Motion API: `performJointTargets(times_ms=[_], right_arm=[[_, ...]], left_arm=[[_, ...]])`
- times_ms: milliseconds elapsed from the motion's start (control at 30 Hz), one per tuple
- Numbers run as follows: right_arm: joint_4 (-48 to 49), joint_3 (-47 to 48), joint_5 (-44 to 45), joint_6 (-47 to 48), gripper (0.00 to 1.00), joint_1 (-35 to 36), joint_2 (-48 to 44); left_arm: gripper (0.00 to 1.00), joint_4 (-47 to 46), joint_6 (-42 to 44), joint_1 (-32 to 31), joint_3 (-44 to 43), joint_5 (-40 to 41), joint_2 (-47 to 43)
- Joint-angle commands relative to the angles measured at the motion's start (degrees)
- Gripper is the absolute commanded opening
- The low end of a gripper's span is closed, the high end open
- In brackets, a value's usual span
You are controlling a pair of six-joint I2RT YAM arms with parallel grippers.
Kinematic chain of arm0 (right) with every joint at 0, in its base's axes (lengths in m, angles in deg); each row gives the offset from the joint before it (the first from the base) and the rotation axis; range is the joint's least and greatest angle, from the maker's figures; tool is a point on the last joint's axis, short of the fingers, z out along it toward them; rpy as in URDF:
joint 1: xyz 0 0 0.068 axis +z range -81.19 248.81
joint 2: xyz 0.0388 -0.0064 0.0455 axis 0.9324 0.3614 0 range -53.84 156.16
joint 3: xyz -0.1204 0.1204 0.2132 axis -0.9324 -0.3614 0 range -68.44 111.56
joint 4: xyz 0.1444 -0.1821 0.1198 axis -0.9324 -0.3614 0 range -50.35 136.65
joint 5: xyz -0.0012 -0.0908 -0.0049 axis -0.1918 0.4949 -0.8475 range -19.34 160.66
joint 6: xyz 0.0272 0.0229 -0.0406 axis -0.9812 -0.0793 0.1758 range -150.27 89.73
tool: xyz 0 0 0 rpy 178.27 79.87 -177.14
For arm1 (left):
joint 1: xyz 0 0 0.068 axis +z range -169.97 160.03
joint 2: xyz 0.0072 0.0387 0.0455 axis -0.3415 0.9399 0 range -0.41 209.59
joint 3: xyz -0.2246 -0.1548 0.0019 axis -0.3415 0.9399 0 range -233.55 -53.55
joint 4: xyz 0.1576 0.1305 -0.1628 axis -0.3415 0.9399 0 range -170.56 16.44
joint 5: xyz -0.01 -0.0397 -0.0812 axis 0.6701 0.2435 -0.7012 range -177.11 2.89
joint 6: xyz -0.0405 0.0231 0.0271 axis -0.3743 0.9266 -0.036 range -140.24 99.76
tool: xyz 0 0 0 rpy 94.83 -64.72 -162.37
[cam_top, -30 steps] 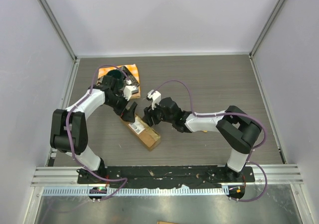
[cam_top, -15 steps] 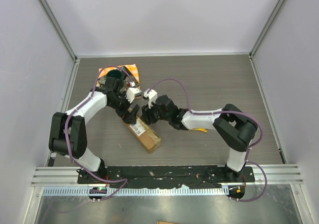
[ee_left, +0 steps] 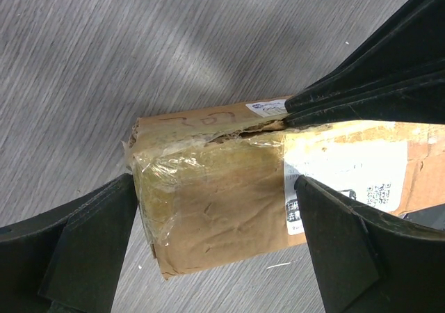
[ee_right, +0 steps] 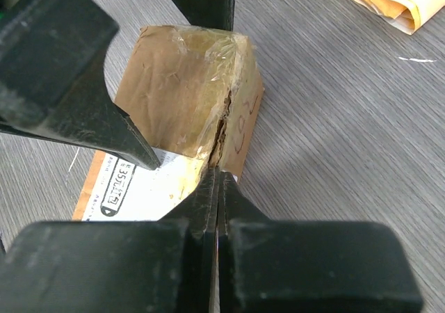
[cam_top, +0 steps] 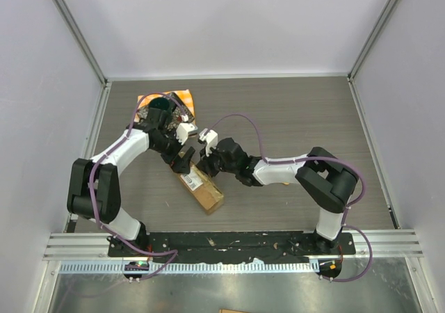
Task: Unpack the express box
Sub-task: Open the express box at the center of the board.
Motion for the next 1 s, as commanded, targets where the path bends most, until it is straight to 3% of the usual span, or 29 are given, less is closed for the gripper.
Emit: performJointTargets(times_ms=[0,367,967], right_arm=[[-5.2,-2.2,1.2,-1.1,0.01,1.2,-0.9],[-5.2,-3.9,2.9,-1.2,0.01,-2.4,-0.8],[-2.8,-9.5,2.6,-1.9,0.01,-7.0,2.2]], left_arm=[[1.00,-1.2,2.6,-0.3,2.2,4.2,-1.3],[1.00,1.7,11.6,-0.3,5.6,1.5,-4.7],[1.00,0.7,15.6,-2.4,9.7,4.9,-5.6]])
